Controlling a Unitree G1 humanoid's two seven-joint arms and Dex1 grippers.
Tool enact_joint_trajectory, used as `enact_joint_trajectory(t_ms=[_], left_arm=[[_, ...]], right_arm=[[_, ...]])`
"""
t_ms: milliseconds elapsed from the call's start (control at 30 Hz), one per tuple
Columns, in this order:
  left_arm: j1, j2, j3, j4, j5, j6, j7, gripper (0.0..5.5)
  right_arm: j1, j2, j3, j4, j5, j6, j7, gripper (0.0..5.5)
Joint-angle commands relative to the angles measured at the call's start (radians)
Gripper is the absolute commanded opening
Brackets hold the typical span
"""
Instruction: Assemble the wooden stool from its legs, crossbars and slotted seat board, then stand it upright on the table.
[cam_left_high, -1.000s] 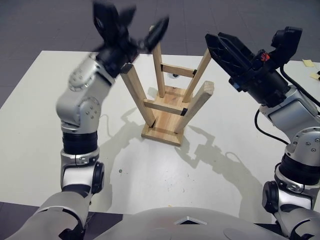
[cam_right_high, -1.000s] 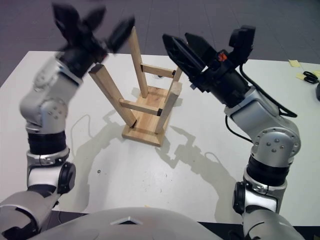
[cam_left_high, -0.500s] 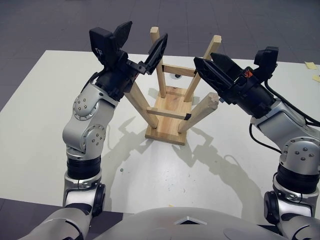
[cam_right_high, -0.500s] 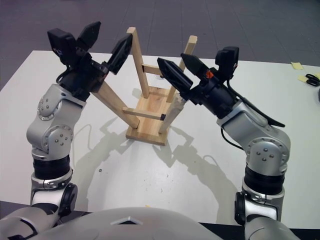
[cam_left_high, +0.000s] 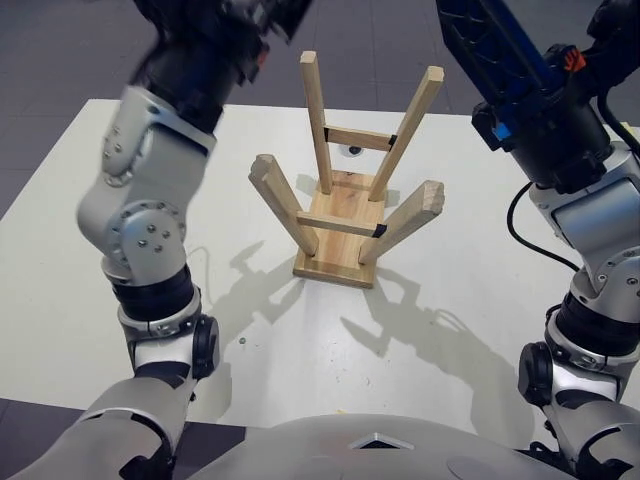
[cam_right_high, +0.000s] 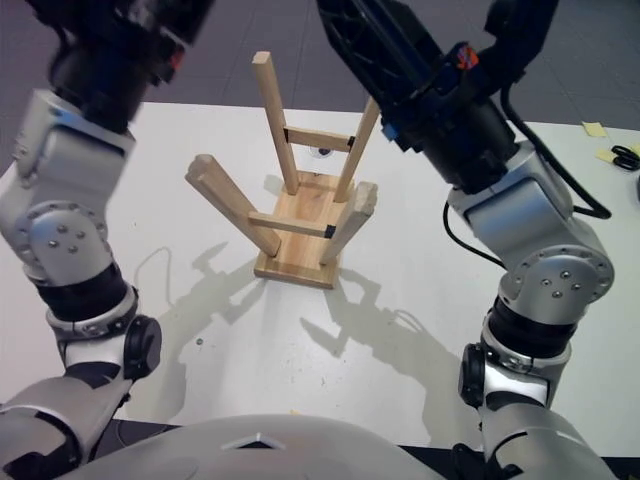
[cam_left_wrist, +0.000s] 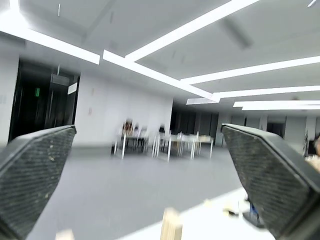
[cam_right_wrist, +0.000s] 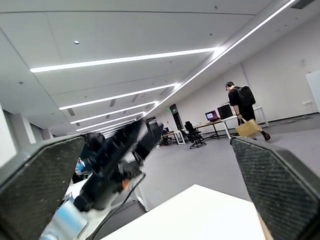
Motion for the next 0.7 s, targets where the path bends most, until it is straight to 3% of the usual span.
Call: enact_joint_trajectory(t_ms=[33,133,233,467,700], left_arm=[[0.23,0.029,-0.1,0.054,0.095,0.033,-0.034,5.4],[0.438,0.003,-0.234,0.077,0.169,0.013,-0.07,5.4],[0.513,-0.031,-0.274,0.05,0.179,-0.003,-0.055,5.4],[0.496,-0.089,-0.246,0.056,0.184,-0.038,-0.01,5.4],[0.257,-0.167,-0.097,0.066,0.135,-0.102,0.107,5.4]], right_arm=[[0.242,0.01,0.161,0.024,-0.115,0.067,0.03,5.39],[0.399,0.004,0.248,0.053,-0.258,0.063,0.089,5.39],[0.413,0.006,0.241,0.059,-0.282,0.036,0.107,5.39],[0.373,0.03,0.202,0.061,-0.263,-0.012,0.11,5.39],[0.156,0.096,0.047,0.078,-0.042,-0.124,-0.034,5.39]])
